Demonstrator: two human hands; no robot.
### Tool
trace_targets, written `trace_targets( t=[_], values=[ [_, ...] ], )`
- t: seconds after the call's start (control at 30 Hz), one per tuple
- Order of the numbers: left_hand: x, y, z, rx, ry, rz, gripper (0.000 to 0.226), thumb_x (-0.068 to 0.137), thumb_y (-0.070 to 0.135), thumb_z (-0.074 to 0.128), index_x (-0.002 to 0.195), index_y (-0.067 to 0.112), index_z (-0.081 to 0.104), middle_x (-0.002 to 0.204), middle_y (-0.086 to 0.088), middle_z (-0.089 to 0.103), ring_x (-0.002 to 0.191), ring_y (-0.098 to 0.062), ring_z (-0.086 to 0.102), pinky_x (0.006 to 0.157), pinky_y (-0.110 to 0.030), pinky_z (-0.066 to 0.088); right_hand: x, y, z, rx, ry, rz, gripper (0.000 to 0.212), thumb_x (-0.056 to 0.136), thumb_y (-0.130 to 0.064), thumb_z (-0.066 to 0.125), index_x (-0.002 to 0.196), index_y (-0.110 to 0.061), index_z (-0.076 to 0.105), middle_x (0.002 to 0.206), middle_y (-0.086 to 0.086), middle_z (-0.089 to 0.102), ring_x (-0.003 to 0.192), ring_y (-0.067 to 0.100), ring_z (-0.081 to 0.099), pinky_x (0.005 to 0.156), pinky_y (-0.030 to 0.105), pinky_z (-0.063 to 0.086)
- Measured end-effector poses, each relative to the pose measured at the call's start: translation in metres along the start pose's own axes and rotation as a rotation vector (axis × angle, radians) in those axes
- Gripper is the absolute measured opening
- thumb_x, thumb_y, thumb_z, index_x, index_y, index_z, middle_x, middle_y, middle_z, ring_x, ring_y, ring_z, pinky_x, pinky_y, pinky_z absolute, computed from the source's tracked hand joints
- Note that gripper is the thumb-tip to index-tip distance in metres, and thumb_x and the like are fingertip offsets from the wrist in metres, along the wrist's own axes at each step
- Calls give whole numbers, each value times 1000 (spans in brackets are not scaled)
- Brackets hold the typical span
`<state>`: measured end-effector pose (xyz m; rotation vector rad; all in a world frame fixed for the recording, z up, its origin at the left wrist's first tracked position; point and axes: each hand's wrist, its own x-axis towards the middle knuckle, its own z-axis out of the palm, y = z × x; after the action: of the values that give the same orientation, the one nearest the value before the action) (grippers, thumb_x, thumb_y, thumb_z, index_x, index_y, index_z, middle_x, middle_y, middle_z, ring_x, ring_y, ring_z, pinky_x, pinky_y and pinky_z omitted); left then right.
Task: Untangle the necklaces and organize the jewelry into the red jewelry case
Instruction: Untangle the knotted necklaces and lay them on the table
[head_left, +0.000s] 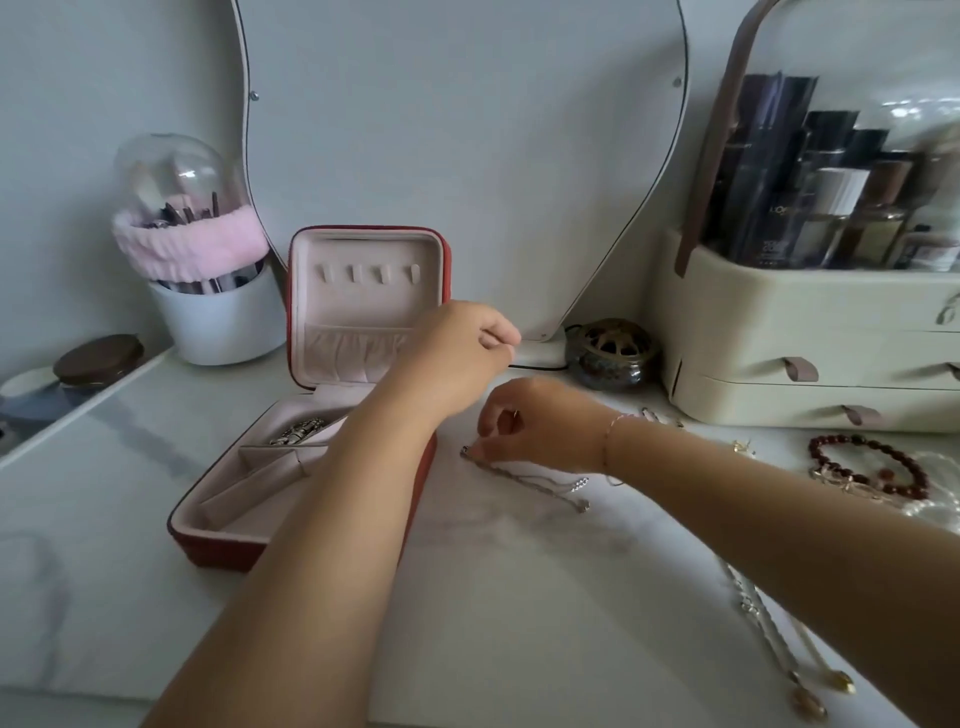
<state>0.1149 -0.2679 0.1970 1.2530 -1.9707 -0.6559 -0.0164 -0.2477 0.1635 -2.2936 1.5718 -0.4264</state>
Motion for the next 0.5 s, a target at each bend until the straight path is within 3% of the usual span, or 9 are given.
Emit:
trace_targets(
  t=[0.2,0.37,0.5],
  values=[
    [-5,4,-1,32,-5,-8,17,89,18,59,89,33,67,86,13,68,89,-9,65,91,-35,52,4,-15,5,-9,-41,-11,15,87,-28,64,88,-14,69,72,-10,54,73,12,50,59,17,37],
    [-6,8,0,43,13,-15,17,87,19,58,82,33,67,84,12,69,90,-11,66,93,-37,50,-4,-12,0,-34,-60,1,15,89,-26,60,94,-13,67,95,2,67,83,14,55,73,24,43],
    [-5,11,3,-36,35,-3,17,87,23,62,75,34,67,84,13,71,89,-11,67,91,-36,51,-19,6,-25,406,74,15,9,86,-7,61,79,-12,63,79,3,72,72,14,66,76,31,52]
  ],
)
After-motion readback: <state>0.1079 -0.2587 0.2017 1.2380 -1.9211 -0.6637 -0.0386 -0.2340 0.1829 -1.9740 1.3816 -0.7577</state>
